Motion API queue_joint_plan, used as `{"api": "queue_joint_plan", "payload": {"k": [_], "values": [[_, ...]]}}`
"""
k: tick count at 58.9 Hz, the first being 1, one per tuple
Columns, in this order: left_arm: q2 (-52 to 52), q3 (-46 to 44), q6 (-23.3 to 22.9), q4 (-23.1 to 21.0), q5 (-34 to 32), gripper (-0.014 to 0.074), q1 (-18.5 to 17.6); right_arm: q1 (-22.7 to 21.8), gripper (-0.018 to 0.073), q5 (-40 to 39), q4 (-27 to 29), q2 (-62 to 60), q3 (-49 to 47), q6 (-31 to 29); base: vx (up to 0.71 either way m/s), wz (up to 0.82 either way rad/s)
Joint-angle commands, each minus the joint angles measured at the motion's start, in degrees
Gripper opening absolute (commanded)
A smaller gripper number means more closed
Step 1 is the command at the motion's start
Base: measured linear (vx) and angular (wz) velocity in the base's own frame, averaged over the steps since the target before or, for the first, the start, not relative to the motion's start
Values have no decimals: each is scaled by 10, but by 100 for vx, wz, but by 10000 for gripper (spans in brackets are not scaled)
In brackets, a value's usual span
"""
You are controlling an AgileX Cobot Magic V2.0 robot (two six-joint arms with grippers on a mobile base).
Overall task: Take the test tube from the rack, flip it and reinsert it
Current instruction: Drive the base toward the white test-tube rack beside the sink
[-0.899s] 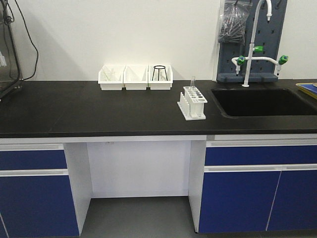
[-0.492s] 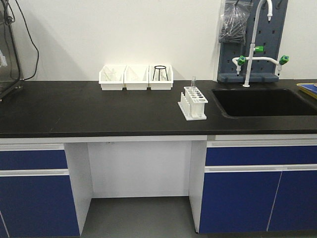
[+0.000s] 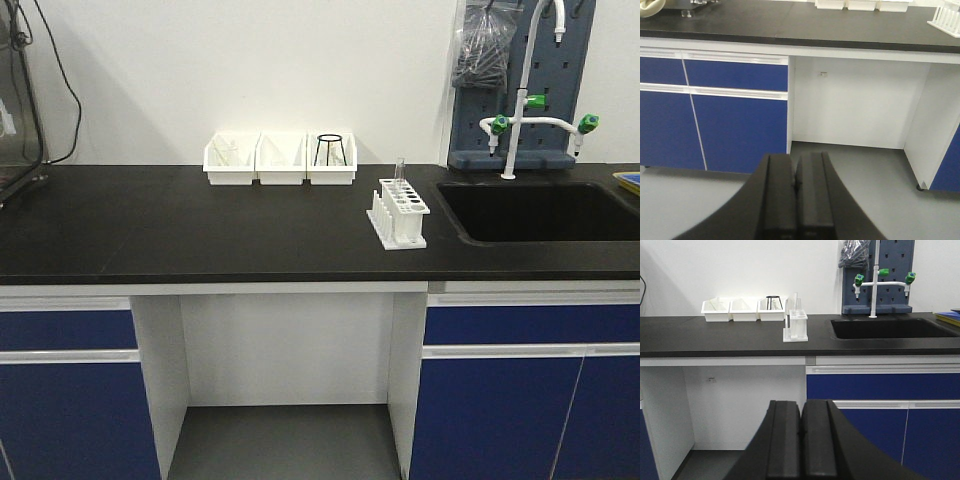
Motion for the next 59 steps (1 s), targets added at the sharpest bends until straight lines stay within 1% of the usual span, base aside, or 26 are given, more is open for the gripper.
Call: {"api": "queue_joint_plan", "payload": {"k": [1,20,59], "values": [[-7,1,0,-2,-49,-6,-3,-3,-8,-46,-1,-4,0,-4,23,-4],[-7,1,0,-2,-49,-6,-3,-3,-8,-46,-1,-4,0,-4,35,2],[-7,1,0,-2,-49,-6,-3,-3,-8,-46,-1,-4,0,-4,51,0]]}}
